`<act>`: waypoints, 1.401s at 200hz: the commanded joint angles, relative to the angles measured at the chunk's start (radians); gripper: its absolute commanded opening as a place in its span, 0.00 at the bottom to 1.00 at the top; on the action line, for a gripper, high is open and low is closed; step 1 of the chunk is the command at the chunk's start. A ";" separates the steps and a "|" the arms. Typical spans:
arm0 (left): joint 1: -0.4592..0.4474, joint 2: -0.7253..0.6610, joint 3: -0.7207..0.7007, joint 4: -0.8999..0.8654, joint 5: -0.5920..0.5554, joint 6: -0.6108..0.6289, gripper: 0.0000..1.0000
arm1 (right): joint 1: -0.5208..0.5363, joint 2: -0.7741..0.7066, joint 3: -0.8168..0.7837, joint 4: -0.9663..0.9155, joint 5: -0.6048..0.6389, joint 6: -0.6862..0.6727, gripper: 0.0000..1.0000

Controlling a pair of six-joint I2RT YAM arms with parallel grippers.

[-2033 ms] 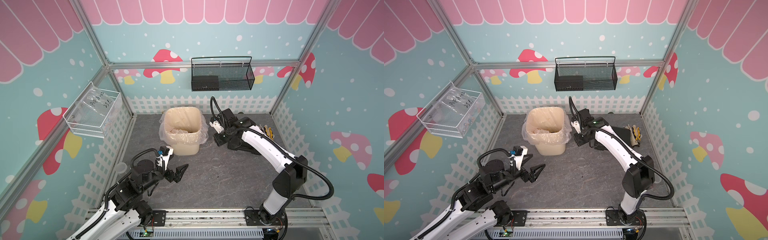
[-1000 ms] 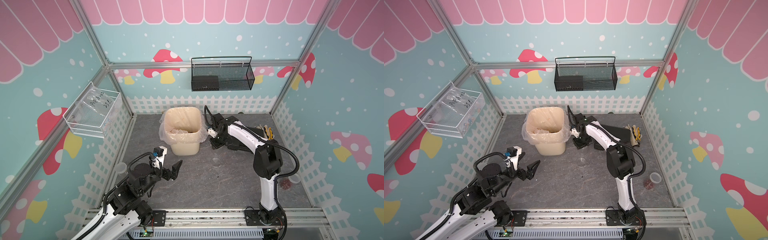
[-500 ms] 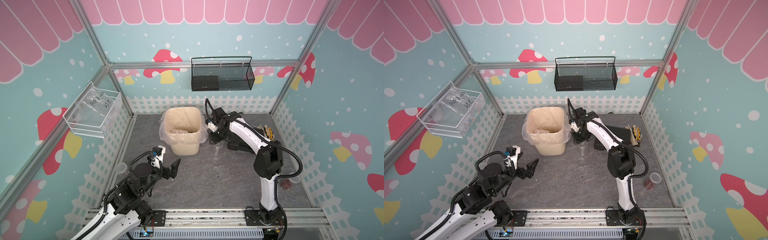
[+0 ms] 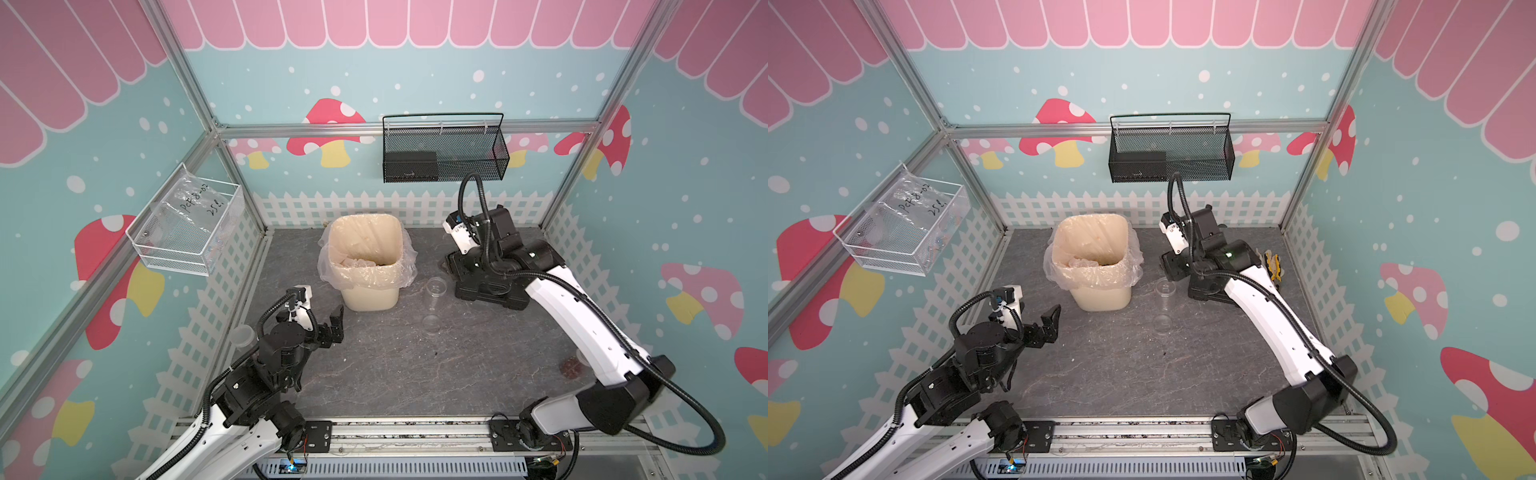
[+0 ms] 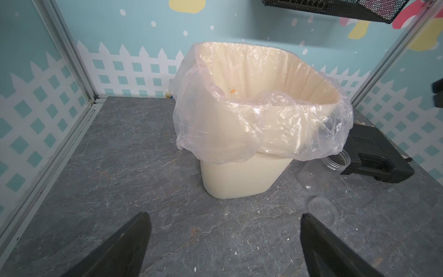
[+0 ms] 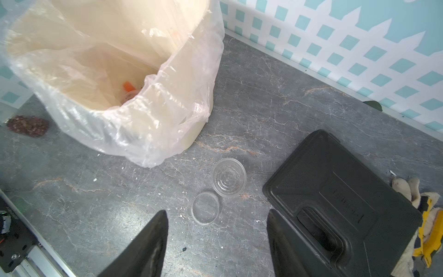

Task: Empty the moldy dried flower tea in the jars
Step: Place the jar at the center of the board, then pick up the jar from the center of the board.

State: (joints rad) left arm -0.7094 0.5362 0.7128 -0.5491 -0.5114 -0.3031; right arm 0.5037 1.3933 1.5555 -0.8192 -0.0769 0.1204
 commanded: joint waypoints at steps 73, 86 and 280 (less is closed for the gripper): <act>-0.004 0.055 0.220 -0.397 -0.264 -0.325 0.99 | -0.001 -0.575 -0.674 0.587 -0.024 0.080 0.84; -0.005 0.077 0.262 -0.505 -0.345 -0.426 0.99 | -0.001 -0.616 -0.741 0.642 -0.038 0.106 0.84; 0.752 0.343 0.337 -0.651 -0.027 -0.358 0.99 | -0.001 -0.616 -0.987 0.905 -0.208 0.205 0.84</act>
State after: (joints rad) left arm -0.0200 0.8600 1.0637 -1.2575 -0.6262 -0.7242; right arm 0.5037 0.7807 0.5900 0.0494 -0.2680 0.3176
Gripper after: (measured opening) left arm 0.992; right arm 0.837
